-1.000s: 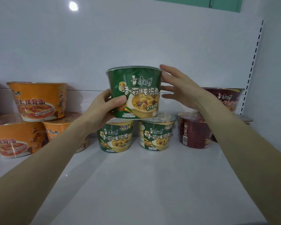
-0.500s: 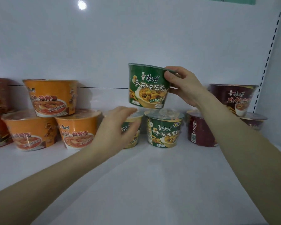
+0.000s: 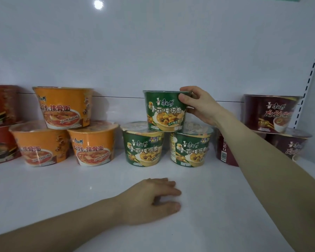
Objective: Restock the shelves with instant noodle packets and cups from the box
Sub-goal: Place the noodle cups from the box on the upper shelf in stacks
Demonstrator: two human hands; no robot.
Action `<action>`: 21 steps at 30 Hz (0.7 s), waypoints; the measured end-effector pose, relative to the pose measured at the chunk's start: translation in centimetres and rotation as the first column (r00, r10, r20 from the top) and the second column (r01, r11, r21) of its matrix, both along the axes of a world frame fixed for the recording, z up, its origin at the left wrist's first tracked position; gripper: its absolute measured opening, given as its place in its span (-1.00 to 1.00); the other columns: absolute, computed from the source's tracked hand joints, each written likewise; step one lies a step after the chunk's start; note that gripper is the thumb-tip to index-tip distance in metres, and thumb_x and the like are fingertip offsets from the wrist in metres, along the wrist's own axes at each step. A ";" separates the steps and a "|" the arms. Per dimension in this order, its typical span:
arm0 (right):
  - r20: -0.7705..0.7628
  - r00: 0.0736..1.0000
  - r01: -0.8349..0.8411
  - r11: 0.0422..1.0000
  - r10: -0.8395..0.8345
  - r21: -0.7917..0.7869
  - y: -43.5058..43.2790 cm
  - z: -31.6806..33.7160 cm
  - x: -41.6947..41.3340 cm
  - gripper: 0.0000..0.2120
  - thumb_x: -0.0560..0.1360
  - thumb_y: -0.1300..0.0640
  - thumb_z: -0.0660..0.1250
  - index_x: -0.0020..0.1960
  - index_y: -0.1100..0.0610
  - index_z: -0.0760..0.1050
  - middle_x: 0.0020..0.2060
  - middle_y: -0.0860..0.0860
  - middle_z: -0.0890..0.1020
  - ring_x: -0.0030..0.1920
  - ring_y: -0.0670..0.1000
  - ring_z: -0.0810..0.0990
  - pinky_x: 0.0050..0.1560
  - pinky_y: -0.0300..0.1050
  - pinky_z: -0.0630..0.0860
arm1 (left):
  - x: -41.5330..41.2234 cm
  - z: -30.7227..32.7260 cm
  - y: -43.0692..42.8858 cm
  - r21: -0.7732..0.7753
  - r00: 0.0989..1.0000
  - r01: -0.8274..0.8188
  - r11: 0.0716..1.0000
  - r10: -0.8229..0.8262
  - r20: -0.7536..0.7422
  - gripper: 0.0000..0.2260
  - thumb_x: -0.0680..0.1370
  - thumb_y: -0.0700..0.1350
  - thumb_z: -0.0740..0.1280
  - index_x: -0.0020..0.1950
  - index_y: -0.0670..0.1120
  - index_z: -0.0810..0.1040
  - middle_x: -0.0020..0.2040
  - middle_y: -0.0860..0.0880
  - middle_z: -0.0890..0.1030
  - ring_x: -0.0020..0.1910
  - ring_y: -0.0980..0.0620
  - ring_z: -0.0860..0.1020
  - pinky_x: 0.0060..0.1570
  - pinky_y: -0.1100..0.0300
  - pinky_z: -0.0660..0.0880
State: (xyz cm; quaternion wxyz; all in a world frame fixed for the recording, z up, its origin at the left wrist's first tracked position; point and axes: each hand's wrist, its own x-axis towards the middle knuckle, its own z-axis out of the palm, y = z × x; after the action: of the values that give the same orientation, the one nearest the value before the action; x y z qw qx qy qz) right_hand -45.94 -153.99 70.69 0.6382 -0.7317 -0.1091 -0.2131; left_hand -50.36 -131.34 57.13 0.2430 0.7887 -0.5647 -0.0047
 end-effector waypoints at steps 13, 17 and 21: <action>-0.098 0.994 -0.041 0.999 0.040 -0.007 -0.5 0.2 0.5 -0.50 0.53 0.22 0.25 0.42 0.11 0.20 0.17 0.06 0.39 0.10 -0.03 0.49 0.09 -0.19 0.45 | 0.0 -0.1 -0.1 -0.006 0.998 0.043 0.999 -0.043 0.041 -0.62 0.56 0.04 0.25 0.36 -0.04 0.43 0.41 0.00 0.39 0.22 0.53 0.05 0.16 0.71 -0.08; -0.104 0.995 0.006 0.999 -0.002 0.037 -0.3 0.1 0.4 -0.35 0.50 0.22 0.29 0.49 0.14 0.05 0.37 0.12 0.28 0.27 0.05 0.40 0.39 0.00 0.28 | -0.1 0.1 -0.1 -0.007 0.997 0.036 0.999 -0.036 0.063 -0.61 0.57 0.04 0.24 0.37 -0.03 0.42 0.42 -0.01 0.38 0.31 0.46 0.09 0.16 0.71 -0.09; -0.090 0.984 0.148 0.987 -0.153 -0.059 -0.1 0.3 -0.6 -0.24 0.45 0.13 0.38 0.50 0.12 0.02 0.44 0.15 0.24 0.41 0.10 0.27 0.45 0.04 0.14 | -0.2 0.2 -0.1 0.042 0.995 0.014 0.999 -0.018 0.095 -0.60 0.58 0.07 0.20 0.39 0.00 0.39 0.44 0.00 0.35 0.43 0.27 0.14 0.19 0.69 -0.09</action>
State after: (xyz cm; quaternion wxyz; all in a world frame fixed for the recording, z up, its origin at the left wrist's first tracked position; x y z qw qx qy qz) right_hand -46.53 -154.12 70.95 0.6054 -0.7634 -0.0288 -0.2232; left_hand -50.61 -131.40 57.28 0.1993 0.7884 -0.5816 0.0192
